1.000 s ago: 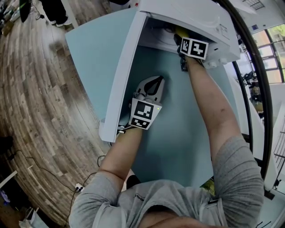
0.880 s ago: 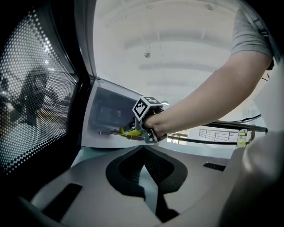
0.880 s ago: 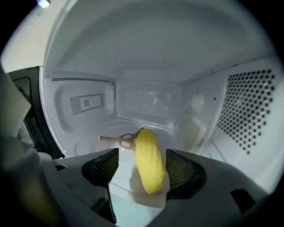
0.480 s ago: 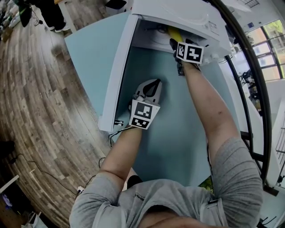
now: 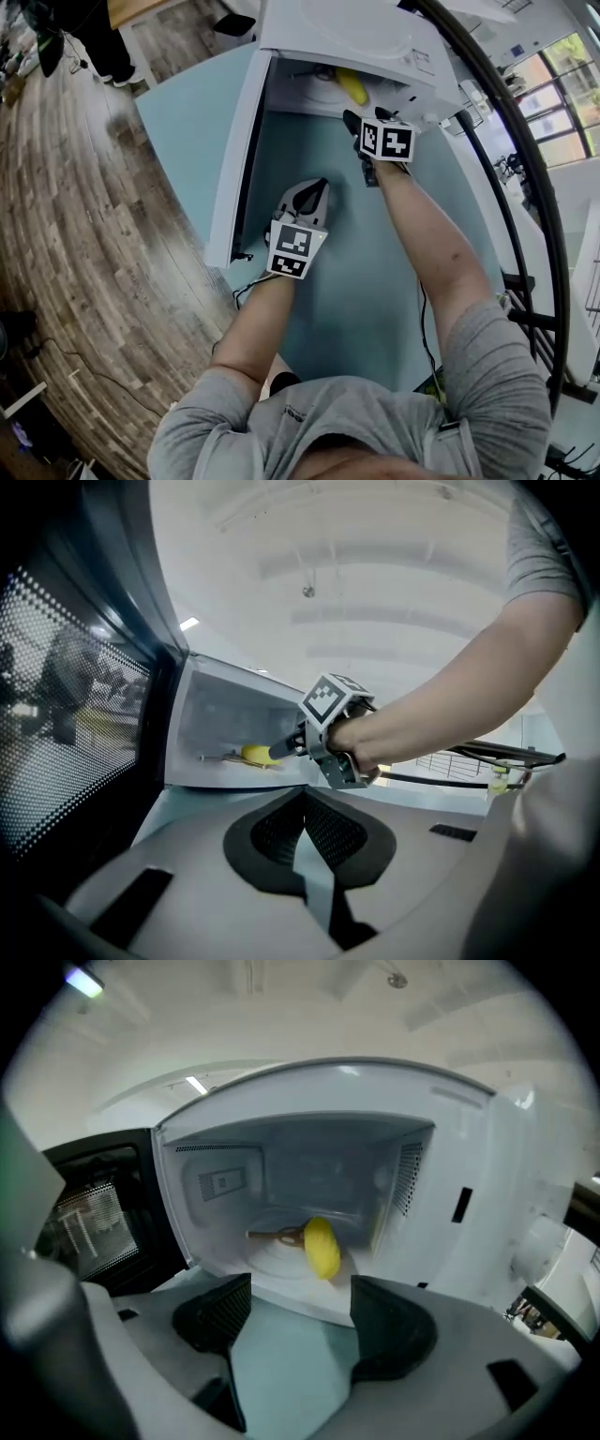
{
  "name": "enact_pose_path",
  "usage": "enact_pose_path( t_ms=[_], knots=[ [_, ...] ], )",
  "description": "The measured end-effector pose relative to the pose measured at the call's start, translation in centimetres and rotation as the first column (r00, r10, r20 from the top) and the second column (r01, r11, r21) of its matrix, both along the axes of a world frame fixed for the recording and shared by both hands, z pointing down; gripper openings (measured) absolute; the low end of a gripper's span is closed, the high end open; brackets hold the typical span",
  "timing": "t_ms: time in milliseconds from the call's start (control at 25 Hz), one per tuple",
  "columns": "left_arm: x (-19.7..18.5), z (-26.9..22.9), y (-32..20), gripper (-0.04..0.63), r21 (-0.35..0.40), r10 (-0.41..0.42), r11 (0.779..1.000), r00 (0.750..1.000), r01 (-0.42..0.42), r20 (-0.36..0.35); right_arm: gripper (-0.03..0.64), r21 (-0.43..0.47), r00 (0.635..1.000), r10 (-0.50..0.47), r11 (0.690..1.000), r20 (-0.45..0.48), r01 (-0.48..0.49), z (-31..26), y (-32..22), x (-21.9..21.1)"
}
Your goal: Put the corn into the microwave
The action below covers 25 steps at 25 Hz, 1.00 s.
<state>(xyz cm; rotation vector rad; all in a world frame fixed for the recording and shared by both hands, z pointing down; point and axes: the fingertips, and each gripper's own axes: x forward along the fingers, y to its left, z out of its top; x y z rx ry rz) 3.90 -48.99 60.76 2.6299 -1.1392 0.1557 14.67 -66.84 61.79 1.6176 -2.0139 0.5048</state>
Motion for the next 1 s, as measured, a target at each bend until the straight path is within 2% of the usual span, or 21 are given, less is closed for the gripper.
enact_pose_path(
  t_ms=[400,640,880,1000],
  knots=[
    [1.2,-0.6,4.1,0.018,-0.057,0.059,0.997,0.998,-0.058,0.013,0.322,-0.042,0.995,-0.020,0.999,0.097,0.024,-1.2,7.8,2.5],
    [1.8,-1.4,7.4,0.018,-0.064,0.105,0.993,0.994,-0.102,0.031,0.319,-0.078,0.988,-0.034,0.996,0.151,0.046,-1.6,13.8,4.5],
    [2.5,-2.8,12.4,0.018,-0.080,0.181,0.981,0.983,-0.178,0.039,0.240,-0.083,0.979,-0.066,0.993,0.193,0.084,-2.2,21.2,5.7],
    [2.2,-3.5,14.7,0.018,-0.097,0.190,0.978,0.981,-0.186,0.036,0.190,-0.072,0.968,-0.090,0.991,0.236,0.109,-3.0,24.7,6.0]
  ],
)
